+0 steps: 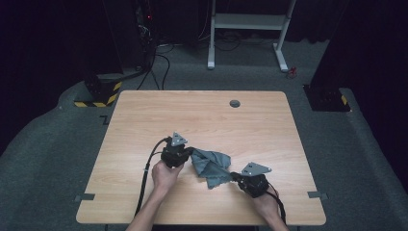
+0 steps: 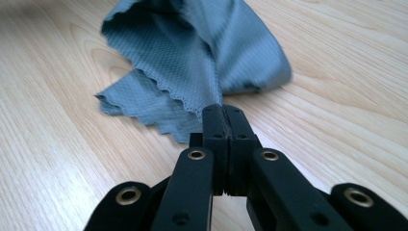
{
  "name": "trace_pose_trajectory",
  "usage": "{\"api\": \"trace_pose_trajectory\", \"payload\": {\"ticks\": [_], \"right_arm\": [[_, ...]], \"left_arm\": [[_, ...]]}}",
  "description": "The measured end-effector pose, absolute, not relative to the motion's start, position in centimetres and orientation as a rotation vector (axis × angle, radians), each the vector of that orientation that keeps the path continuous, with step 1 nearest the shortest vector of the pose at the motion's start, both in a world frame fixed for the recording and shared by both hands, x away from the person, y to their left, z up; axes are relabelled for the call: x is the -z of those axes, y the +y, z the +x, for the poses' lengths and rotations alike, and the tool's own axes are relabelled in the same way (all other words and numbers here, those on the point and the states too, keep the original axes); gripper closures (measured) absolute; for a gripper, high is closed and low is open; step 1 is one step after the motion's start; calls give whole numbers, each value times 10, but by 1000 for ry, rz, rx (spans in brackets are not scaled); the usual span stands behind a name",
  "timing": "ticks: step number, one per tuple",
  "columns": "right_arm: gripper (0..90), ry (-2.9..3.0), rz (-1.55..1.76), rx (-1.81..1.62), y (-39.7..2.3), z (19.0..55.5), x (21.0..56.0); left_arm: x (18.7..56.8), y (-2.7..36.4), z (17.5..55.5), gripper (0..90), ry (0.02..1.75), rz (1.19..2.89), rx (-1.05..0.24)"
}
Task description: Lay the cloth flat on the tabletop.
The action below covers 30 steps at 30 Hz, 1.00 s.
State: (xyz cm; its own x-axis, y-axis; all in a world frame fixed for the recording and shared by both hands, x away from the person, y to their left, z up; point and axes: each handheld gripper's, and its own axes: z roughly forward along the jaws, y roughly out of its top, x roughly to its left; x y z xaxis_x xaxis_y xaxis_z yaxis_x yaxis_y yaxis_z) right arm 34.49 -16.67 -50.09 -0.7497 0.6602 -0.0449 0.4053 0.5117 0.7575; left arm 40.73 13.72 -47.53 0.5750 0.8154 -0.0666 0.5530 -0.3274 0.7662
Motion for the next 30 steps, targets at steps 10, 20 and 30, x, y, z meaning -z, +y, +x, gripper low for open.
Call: {"api": "trace_pose_trajectory", "payload": {"ticks": [10,20,30], "right_arm": [[879,2484,893,-1058,-176,344,508],[803,2431,911,-1144,-170,353,496],[800,2505,914,-1097,-148,362,507]], "left_arm": [[501,172,405,806,1248,2046,-399],[488,150,373,538,1066,2045,-376],[502,118,362,545,979,2147,-368]]}}
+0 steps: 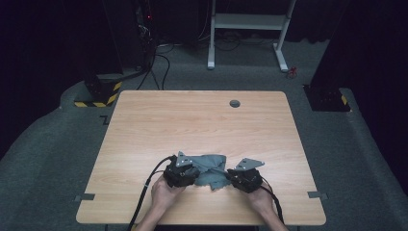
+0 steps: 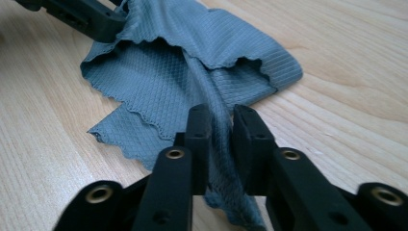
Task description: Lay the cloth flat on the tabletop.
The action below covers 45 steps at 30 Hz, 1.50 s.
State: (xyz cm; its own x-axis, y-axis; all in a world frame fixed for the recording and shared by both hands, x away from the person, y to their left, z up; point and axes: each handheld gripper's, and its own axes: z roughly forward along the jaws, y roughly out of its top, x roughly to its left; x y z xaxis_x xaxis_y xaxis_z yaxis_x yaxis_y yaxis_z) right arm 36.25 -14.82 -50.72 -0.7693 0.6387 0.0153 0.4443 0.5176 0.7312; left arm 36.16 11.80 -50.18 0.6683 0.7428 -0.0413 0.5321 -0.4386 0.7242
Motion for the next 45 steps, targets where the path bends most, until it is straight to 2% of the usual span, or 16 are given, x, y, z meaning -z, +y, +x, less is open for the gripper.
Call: {"api": "trace_pose_trajectory", "payload": {"ticks": [3,7,14,20,24,25,30,37,39,42,43,45], "right_arm": [[878,2520,901,-1084,-146,362,509],[888,2522,895,-1081,-145,362,509],[889,2532,892,-1117,-146,359,505],[885,2573,856,-1125,-142,355,503],[872,2590,828,-1136,-139,350,501],[867,2579,831,-1148,-140,351,498],[839,2531,850,-1157,-143,356,491],[833,2527,846,-1125,-135,370,489],[776,2502,840,-1089,-129,376,493],[754,2495,850,-1082,-126,380,495],[696,2483,856,-1072,-122,384,498],[667,2477,867,-1074,-120,388,499]], "left_arm": [[502,118,362,681,968,2154,-364],[502,119,359,856,945,2171,-358],[499,145,334,878,946,2156,-377],[509,166,317,843,1013,2162,-367],[508,175,312,795,1045,2108,-373],[502,175,310,696,1044,2071,-387],[492,162,315,558,999,2034,-427],[500,147,330,535,1018,2083,-451],[509,146,332,525,1039,2137,-480],[515,149,330,516,1052,2159,-491],[518,153,327,507,1056,2162,-499],[518,156,326,500,1059,2151,-496]]}}
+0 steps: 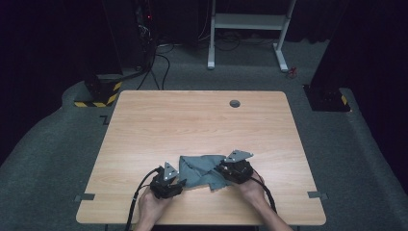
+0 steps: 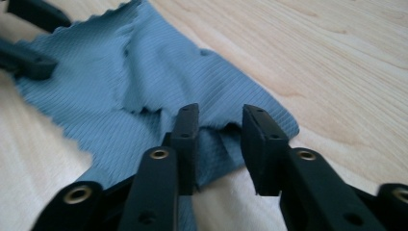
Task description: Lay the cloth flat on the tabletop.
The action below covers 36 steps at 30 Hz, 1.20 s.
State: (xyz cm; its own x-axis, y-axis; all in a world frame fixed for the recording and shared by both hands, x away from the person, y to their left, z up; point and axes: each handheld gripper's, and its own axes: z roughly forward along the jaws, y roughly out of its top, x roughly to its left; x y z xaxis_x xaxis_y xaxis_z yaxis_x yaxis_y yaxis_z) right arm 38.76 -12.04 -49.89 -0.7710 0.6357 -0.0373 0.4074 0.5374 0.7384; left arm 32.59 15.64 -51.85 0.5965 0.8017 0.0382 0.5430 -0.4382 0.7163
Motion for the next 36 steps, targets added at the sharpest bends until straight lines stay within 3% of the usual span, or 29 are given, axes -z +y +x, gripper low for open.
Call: {"api": "trace_pose_trajectory", "payload": {"ticks": [4,6,7,8,10,25,36], "right_arm": [[648,2478,900,-1081,-118,394,501],[699,2484,902,-1080,-115,399,504],[788,2502,892,-1060,-111,404,507],[788,2502,892,-1060,-111,404,507],[894,2526,850,-1026,-106,407,510],[900,2494,817,-1038,-90,430,478],[871,2451,1033,-980,-87,484,478]], "left_arm": [[522,159,323,469,1057,2121,-505],[526,162,321,444,1058,2075,-513],[527,165,322,427,1074,2062,-491],[527,165,321,427,1080,2062,-496],[527,164,321,416,1080,2062,-506],[527,163,321,387,1077,2066,-494],[527,163,321,380,1074,2067,-492]]}}
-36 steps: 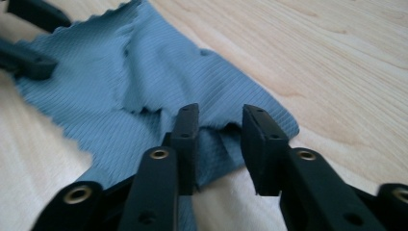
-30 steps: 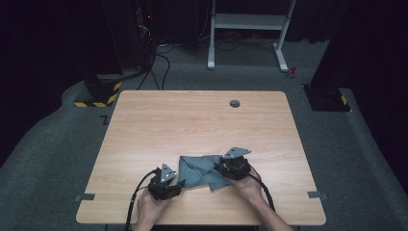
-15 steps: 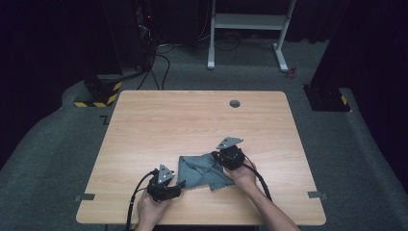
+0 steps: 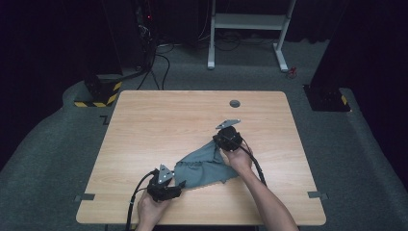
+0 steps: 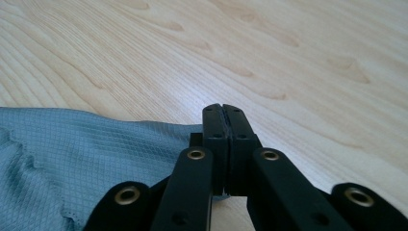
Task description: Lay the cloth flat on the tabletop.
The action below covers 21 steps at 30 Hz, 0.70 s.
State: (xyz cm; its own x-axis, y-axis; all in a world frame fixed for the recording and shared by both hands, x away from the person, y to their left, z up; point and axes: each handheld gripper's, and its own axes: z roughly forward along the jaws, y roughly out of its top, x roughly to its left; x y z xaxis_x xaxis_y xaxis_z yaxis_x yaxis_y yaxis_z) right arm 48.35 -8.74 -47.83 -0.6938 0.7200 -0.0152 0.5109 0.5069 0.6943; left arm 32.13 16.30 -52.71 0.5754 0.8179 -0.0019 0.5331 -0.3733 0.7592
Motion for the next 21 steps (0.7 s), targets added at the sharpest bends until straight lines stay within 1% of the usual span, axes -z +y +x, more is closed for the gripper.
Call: {"api": "trace_pose_trajectory", "payload": {"ticks": [1,2,3,5,7,9,11,12,14,17,21], "right_arm": [[871,2451,1033,-980,-87,484,478],[817,2467,1042,-978,-88,482,481],[807,2465,1020,-986,-89,479,481],[792,2454,992,-1014,-93,468,478],[791,2455,965,-1041,-99,455,477],[792,2465,950,-1044,-102,448,478],[776,2491,915,-1039,-111,429,486],[776,2491,915,-1039,-111,429,486],[749,2496,914,-1044,-118,415,495],[723,2498,944,-1063,-125,406,503],[716,2504,954,-1068,-127,401,508]], "left_arm": [[527,163,321,379,1074,2067,-492],[527,164,322,380,1073,2068,-488],[527,164,322,383,1073,2064,-487],[526,165,324,422,1073,2061,-491],[525,165,326,439,1073,2050,-484],[519,162,331,440,1059,2057,-484],[507,153,341,440,1005,2095,-489],[507,153,341,440,1005,2095,-489],[499,141,351,443,968,2130,-503],[491,121,365,448,912,2175,-515],[488,95,382,448,831,2218,-478]]}}
